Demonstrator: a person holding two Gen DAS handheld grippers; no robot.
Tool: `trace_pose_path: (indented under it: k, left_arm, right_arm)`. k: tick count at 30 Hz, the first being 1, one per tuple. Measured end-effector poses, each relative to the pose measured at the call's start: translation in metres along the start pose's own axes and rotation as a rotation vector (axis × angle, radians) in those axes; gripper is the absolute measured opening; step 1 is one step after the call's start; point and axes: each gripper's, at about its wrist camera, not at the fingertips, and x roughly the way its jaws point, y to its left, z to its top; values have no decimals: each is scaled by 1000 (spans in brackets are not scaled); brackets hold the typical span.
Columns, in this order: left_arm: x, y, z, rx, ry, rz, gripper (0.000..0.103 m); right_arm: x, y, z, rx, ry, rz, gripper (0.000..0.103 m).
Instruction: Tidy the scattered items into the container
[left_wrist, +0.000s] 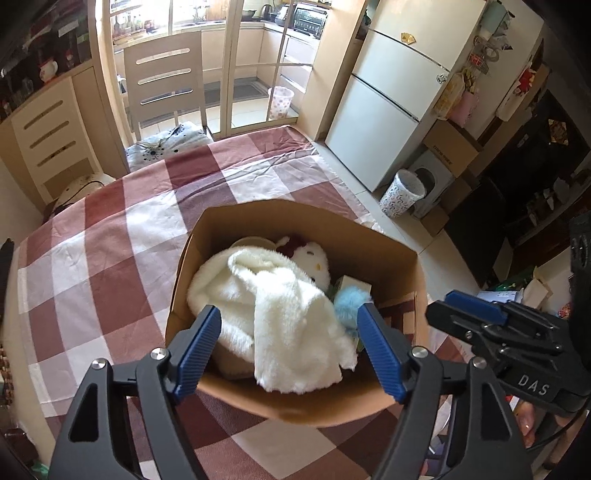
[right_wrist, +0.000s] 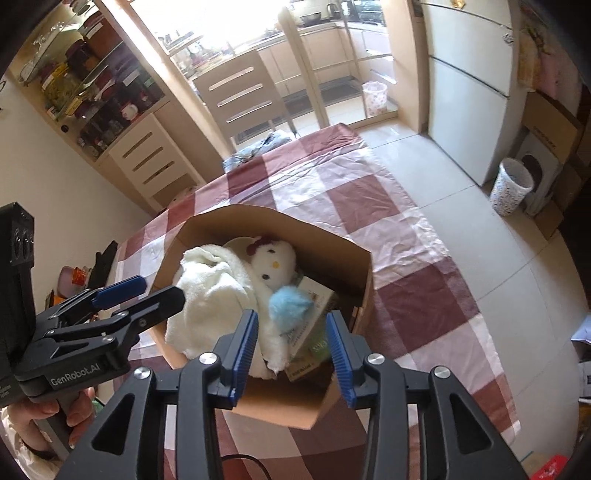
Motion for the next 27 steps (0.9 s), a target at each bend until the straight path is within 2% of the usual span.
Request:
trace_pose_path:
  k: [5, 10, 16, 18, 27]
  left_arm:
    - [-6, -6, -16, 2, 17, 23, 79]
    - [-6, -10, -35, -1, 52, 84, 79]
    - [-9, -12, -49, -22, 74, 142, 83]
    - [-9, -13, -51, -19, 79, 186, 83]
    - [-4, -15, -55, -21, 104, 232, 83]
  right_arm:
    - [-6, 3, -14, -9, 12, -22, 42]
    - [-12, 11, -30, -16, 20, -55, 42]
    - [-13, 23, -44, -10, 25, -98, 49]
    - [-12, 25, -45, -4, 23, -112, 49]
    - [-8, 25, -50, 16, 28, -137, 49]
